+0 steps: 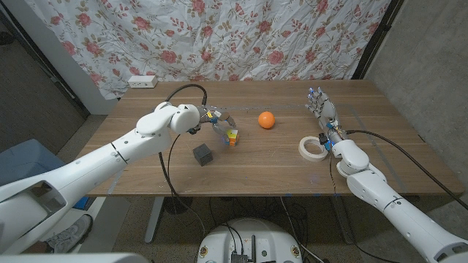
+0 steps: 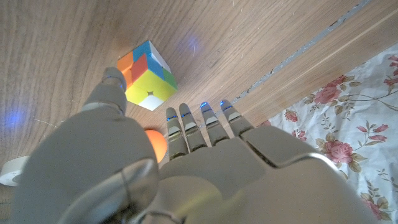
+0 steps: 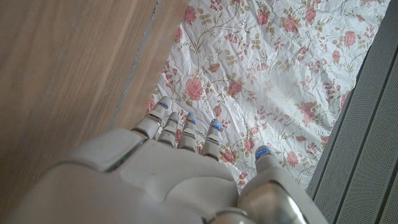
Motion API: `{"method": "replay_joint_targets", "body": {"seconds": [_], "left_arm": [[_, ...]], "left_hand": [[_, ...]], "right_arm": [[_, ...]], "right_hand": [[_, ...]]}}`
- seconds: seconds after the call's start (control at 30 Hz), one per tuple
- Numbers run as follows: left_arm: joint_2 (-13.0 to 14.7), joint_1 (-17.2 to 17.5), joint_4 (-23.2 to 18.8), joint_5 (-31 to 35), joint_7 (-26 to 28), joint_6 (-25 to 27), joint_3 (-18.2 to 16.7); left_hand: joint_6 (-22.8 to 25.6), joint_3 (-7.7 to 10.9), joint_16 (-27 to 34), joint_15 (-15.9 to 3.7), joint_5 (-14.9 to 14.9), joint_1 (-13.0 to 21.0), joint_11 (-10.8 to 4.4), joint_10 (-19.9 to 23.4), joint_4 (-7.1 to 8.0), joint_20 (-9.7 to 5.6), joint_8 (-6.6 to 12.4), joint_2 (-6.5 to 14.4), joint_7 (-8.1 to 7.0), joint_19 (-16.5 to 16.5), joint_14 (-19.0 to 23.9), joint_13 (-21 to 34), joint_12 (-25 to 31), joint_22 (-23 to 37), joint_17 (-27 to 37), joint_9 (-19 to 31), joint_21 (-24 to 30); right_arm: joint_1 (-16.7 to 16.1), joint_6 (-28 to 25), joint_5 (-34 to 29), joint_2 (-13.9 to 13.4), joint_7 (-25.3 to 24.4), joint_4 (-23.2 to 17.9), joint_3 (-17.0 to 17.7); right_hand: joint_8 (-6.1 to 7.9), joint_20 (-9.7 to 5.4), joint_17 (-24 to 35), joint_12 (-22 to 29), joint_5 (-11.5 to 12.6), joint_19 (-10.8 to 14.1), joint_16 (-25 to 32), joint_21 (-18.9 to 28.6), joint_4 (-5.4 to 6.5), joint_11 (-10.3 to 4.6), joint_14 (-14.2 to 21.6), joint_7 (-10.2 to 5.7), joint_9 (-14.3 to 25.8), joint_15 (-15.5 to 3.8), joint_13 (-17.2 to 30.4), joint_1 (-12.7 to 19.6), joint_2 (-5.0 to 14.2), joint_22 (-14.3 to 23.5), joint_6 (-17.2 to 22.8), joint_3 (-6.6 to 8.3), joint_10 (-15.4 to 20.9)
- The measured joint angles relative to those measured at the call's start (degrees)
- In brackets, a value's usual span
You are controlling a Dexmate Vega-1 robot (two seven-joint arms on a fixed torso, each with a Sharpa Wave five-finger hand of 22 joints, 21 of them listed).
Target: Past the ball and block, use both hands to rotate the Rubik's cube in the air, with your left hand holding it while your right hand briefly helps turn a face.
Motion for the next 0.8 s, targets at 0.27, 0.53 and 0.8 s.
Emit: {"method": "replay_joint_targets", "body": {"seconds": [0.27, 0.53, 0.8], "left_arm": [[0.08, -0.81, -0.04, -0.51, -2.25, -0.37, 0.1], [0.02, -1.44, 0.59, -2.19, -4.59, -0.52, 0.14], [0.13, -1.35, 1.91, -6.75, -5.1, -0.24, -1.17]], "left_hand": [[-3.54, -0.23, -0.01, 0.82, -0.37, -1.39, 1.02, -3.58, 0.23, 0.06, 0.0, -0.77, 0.96, -1.65, -2.95, -1.93, 0.0, -0.22, -0.02, -0.27, 0.0], [-11.13, -0.96, -0.41, 2.15, -0.99, -5.67, 1.88, -11.54, 0.64, -0.74, 0.0, -0.72, 1.14, -8.47, -12.14, -4.51, 0.0, -0.21, -0.1, -0.27, -0.45], [-14.17, -1.42, -0.41, 3.22, -0.98, -8.31, 2.95, -15.34, 1.1, 0.02, 0.0, -0.02, 1.75, -12.15, -15.61, -5.16, 0.01, -0.21, -0.12, -0.53, -0.44]], "right_arm": [[-0.15, 0.38, 0.02, 0.2, -0.19, 0.01, 0.03], [-0.13, 0.49, 0.62, 0.21, 0.66, 0.58, 0.03], [0.26, 1.08, 1.13, 0.2, 1.81, 1.43, -0.11]], "right_hand": [[0.0, 0.23, 0.01, -0.38, 0.0, -0.23, -0.36, -0.23, 0.0, 0.21, -0.43, 0.46, 0.0, 0.43, 0.0, 0.0, 0.0, 0.0, -0.46, 0.0, -0.21], [-0.26, 0.19, 0.01, -0.6, 0.0, -1.07, -0.39, -0.45, -0.01, 0.71, -1.38, 1.97, 0.0, -0.13, 0.0, -0.53, -0.53, 0.0, -2.83, -0.64, -1.16], [-0.26, -0.95, 0.01, -0.82, 0.0, -1.75, -0.4, -0.45, 0.47, 0.71, -1.75, 3.17, 0.0, -0.94, 0.0, -0.54, -0.53, 0.0, -4.02, -1.11, -1.77]]}}
